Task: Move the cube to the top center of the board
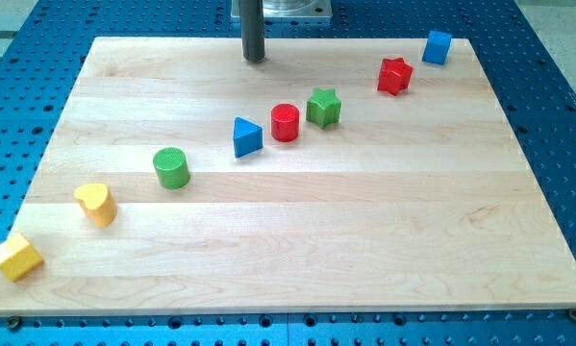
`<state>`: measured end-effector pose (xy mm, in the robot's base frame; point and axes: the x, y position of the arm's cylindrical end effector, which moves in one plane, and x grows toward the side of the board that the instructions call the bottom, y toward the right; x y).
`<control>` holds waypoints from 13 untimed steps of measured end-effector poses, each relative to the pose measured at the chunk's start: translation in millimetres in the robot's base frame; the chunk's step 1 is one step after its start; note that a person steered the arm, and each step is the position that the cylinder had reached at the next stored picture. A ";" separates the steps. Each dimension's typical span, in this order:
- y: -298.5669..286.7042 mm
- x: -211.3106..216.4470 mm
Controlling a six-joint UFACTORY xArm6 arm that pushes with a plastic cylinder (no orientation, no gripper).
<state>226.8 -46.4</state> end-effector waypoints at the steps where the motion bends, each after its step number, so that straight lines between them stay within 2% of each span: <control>1: -0.5 0.0; 7: 0.7 9.6; 8: 22.4 4.2; 9: 73.8 2.1; 11: 221.4 11.9; 12: 271.6 39.5; 13: 302.3 43.1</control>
<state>269.9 255.9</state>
